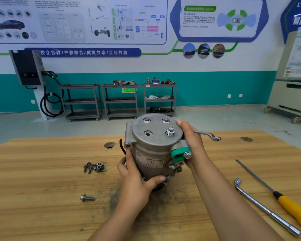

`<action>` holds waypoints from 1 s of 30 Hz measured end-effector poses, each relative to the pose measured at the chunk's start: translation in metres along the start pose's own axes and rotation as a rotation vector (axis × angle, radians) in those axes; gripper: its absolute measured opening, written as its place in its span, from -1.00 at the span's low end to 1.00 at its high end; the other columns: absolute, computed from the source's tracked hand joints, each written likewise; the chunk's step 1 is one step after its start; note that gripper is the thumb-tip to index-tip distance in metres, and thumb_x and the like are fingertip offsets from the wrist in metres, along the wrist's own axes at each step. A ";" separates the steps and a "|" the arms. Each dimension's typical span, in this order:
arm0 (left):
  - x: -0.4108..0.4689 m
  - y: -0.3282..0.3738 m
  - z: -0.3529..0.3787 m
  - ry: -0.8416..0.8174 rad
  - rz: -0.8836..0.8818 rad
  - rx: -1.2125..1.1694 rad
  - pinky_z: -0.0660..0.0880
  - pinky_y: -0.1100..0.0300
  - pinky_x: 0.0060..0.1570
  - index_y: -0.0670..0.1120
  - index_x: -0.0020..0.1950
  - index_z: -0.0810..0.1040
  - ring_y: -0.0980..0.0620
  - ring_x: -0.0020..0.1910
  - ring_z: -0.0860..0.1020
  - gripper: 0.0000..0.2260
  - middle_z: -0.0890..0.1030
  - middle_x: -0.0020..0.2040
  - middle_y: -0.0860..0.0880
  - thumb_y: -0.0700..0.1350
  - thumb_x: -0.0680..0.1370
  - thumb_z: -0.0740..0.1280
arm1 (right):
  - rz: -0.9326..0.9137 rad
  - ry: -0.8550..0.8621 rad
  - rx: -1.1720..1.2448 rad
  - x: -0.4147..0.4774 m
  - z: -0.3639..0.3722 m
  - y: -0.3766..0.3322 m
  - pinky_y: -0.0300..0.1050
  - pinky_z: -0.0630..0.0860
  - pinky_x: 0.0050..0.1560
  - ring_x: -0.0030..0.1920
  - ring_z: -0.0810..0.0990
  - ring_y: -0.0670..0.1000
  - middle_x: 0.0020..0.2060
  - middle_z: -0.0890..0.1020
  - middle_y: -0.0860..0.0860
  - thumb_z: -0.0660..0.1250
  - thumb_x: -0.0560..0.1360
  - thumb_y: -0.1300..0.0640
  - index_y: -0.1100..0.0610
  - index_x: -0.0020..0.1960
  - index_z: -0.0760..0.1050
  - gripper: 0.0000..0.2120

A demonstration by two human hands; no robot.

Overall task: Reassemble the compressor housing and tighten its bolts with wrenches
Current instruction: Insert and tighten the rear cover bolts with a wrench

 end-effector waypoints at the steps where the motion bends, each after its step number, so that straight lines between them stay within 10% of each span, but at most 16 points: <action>1: 0.002 0.000 0.001 -0.005 0.000 0.006 0.05 0.44 0.20 0.10 0.52 -0.19 0.30 0.13 0.10 0.15 0.07 0.30 0.08 -0.02 0.24 0.60 | 0.008 0.000 -0.011 0.002 -0.001 0.001 -0.21 0.54 -0.38 -0.34 0.64 -0.04 -0.35 0.67 0.01 0.31 0.49 0.11 0.12 -0.12 0.55 -0.91; 8: 0.005 -0.007 0.003 -0.027 -0.004 0.043 0.07 0.35 0.24 0.18 0.50 -0.24 0.22 0.18 0.15 0.13 0.04 0.31 0.14 0.04 0.26 0.57 | 0.123 -0.139 -0.196 0.017 -0.002 -0.001 0.02 0.55 -0.05 -0.06 0.64 0.08 -0.13 0.69 0.06 0.27 0.50 -0.12 0.09 -0.03 0.57 -0.71; 12: -0.001 -0.006 0.003 -0.017 0.025 0.118 0.18 0.11 0.37 0.42 0.29 -0.36 -0.03 0.35 0.25 0.06 0.03 0.34 0.18 0.11 0.30 0.53 | -0.101 -0.102 -0.276 0.024 -0.004 -0.051 -0.11 0.51 -0.09 -0.07 0.64 -0.03 -0.07 0.66 0.02 0.18 0.59 0.06 0.08 0.00 0.50 -0.85; 19: -0.001 -0.012 0.001 -0.022 -0.011 0.126 0.19 0.02 0.42 0.12 0.53 -0.13 -0.03 0.42 0.20 0.01 0.04 0.42 0.17 0.07 0.33 0.52 | -0.456 -0.145 -0.159 0.004 0.006 -0.097 -0.28 0.47 -0.25 -0.37 0.52 -0.12 -0.40 0.57 -0.05 0.15 0.60 0.17 0.13 -0.03 0.55 -0.80; 24: -0.005 -0.010 -0.004 -0.007 -0.011 0.169 0.13 0.04 0.44 0.05 0.54 -0.13 0.03 0.46 0.13 0.01 0.03 0.47 0.08 0.06 0.33 0.52 | -0.459 -0.131 -0.084 -0.008 0.004 -0.112 -0.29 0.39 -0.35 -0.42 0.38 -0.16 -0.36 0.50 -0.01 0.19 0.40 -0.17 0.02 -0.19 0.64 -0.66; 30: -0.006 -0.008 -0.006 0.006 -0.026 0.241 0.12 -0.02 0.45 -0.01 0.54 -0.14 0.01 0.47 0.12 -0.01 0.01 0.50 0.03 0.11 0.36 0.48 | -0.305 -0.295 -0.060 -0.017 0.024 -0.103 -0.31 0.45 -0.44 -0.46 0.47 -0.13 -0.46 0.54 -0.06 0.27 0.49 0.08 0.14 -0.20 0.54 -0.83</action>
Point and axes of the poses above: each hand's wrist, its own x-axis towards the middle knuckle, its own z-axis out of the palm, y = z × x, the point moved 10 cm from there along x, towards the middle knuckle
